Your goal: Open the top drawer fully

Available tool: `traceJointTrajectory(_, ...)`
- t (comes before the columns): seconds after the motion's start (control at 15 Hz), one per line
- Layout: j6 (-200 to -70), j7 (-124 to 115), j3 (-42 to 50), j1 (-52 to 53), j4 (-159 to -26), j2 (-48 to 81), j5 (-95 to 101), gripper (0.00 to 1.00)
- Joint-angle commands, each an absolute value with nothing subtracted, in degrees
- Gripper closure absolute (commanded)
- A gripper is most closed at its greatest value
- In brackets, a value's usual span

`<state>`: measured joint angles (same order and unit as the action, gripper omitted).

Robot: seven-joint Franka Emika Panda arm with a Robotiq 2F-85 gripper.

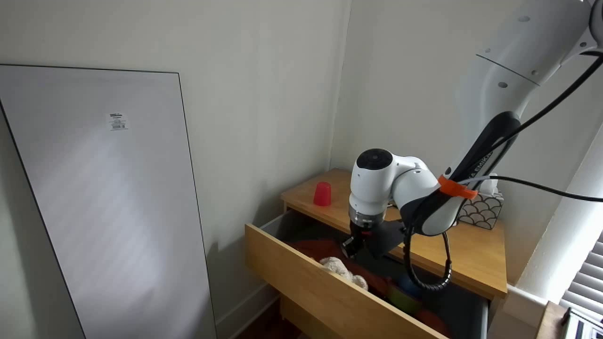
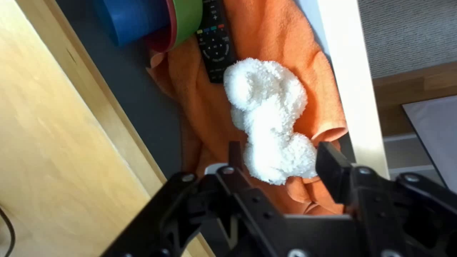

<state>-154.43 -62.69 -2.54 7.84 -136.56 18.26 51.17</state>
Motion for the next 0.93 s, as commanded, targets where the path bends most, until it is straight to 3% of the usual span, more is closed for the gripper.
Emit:
traceJointTrajectory(0.0, -158.37, -67.10, -1.74, 6.06, -136.83, 20.11, 48.52, 0.73)
traceJointTrajectory(0.27, -161.91, -68.15, -3.24, 4.10, -136.41, 23.73, 43.30, 0.99)
traceJointTrajectory(0.87, -165.83, -69.36, -4.94, 4.35, -134.15, 30.88, 37.69, 1.00)
